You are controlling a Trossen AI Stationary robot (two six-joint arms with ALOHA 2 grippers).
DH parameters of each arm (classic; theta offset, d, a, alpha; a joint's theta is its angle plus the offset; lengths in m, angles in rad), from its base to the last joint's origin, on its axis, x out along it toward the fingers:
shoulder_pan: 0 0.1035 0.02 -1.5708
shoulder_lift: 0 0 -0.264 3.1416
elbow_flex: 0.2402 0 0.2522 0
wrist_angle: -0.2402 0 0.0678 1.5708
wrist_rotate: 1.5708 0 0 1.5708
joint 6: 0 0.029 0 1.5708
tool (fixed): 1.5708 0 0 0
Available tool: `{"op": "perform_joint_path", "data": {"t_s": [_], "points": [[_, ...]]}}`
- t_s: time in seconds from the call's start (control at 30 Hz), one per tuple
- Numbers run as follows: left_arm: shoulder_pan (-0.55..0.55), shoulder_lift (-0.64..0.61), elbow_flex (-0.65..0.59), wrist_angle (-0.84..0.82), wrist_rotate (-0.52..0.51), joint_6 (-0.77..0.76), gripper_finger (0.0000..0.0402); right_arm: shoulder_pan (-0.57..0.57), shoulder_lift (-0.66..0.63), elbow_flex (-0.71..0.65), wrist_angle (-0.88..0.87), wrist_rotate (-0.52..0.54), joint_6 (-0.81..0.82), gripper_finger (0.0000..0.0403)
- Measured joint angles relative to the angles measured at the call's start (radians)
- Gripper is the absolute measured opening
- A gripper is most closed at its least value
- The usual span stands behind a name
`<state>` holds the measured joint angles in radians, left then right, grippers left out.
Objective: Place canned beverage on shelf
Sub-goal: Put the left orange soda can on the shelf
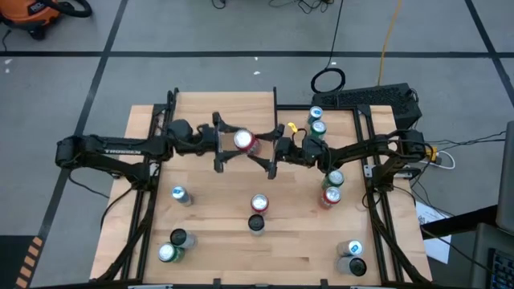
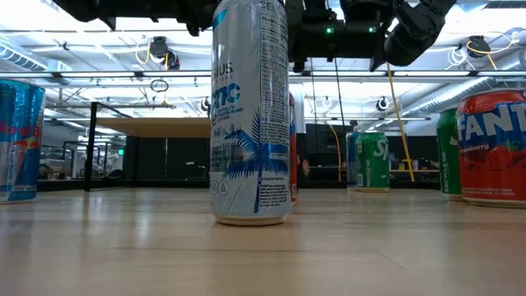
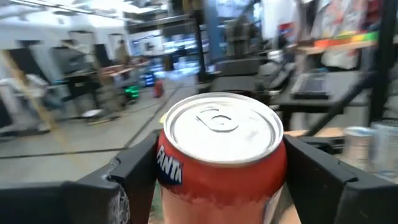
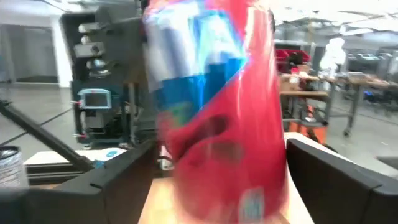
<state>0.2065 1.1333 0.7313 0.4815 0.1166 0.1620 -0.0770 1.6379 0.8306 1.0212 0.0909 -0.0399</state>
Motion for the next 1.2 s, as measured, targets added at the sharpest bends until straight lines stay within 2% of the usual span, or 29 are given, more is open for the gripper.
{"op": "perform_joint_path", "data": {"t_s": [0.13,0.33,0.63,0.73,0.87,1.2], "points": [[0.088,-0.049,0.036,-0.116,-0.031,0.023,0.0275,0.004,-0.055,-0.001,-0.074,0.088,0.006,0.0356],[0.266,-0.093,0.083,-0.269,-0.012,0.081,0.0275,0.006,-0.113,-0.001,-0.169,0.094,0.021,0.0355],[0.659,-0.081,0.088,-0.324,0.173,0.005,0.0276,0.007,-0.113,-0.002,-0.208,0.092,0.029,0.0354],[0.755,-0.073,0.088,-0.321,0.216,-0.029,0.0276,0.007,-0.113,-0.002,-0.208,0.092,0.029,0.0354],[0.834,-0.065,0.067,-0.336,0.24,-0.075,0.0276,0.007,-0.113,-0.002,-0.212,0.092,0.028,0.0354],[0.938,-0.068,-0.036,-0.331,0.252,-0.078,0.0276,0.007,-0.112,-0.003,-0.264,0.092,0.025,0.0354]]}}
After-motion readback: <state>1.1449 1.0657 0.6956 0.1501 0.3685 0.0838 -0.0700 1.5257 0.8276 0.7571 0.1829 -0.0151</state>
